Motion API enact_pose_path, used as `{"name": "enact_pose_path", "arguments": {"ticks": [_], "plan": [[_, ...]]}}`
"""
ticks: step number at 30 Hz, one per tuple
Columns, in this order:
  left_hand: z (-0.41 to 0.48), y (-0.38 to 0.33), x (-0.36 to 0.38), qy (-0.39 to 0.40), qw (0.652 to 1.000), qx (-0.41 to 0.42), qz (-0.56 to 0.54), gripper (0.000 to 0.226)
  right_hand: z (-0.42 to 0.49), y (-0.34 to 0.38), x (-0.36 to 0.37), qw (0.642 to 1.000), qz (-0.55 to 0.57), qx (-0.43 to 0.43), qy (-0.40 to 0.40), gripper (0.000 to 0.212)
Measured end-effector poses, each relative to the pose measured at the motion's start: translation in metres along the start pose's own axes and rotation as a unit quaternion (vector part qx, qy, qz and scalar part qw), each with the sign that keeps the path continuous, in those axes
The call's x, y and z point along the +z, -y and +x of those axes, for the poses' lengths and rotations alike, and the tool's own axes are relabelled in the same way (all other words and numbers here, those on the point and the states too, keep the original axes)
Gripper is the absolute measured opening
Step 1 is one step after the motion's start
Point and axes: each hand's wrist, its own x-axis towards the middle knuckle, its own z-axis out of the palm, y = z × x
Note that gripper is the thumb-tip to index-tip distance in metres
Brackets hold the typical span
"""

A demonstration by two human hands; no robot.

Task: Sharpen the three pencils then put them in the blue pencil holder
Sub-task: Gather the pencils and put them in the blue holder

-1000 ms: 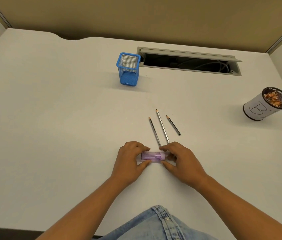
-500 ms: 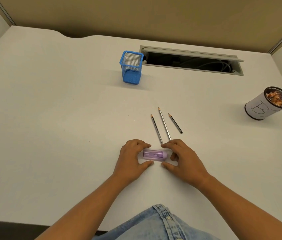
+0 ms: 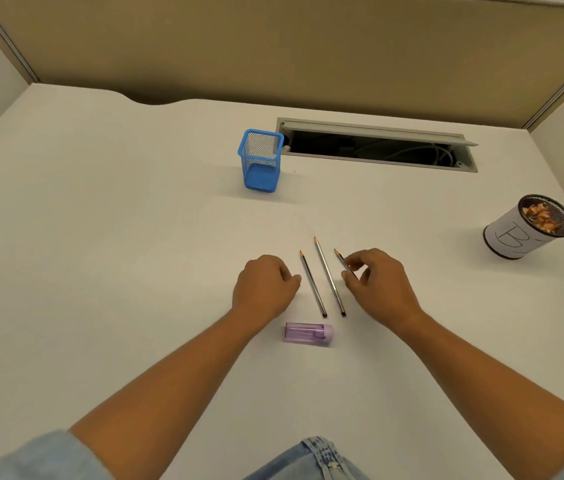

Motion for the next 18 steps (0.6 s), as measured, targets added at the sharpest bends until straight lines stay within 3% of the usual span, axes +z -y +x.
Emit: {"name": "enact_pose_path", "arguments": {"ticks": [4,10,18], "plan": [[0.036,-0.017,0.009,0.041,0.997,-0.06,-0.006,0.039,0.026,-0.002,0.002,0.997,-0.042,0.063,0.029,0.019],[0.053,-0.024,0.024,0.04,0.996,-0.071,-0.018,0.036,0.038,0.004,0.011,0.985,-0.097,0.121,0.079,0.02],[0.056,-0.026,0.033,0.053,0.995,-0.083,-0.029,0.018,0.041,0.004,0.011,0.981,-0.111,0.139,0.079,0.021]]}}
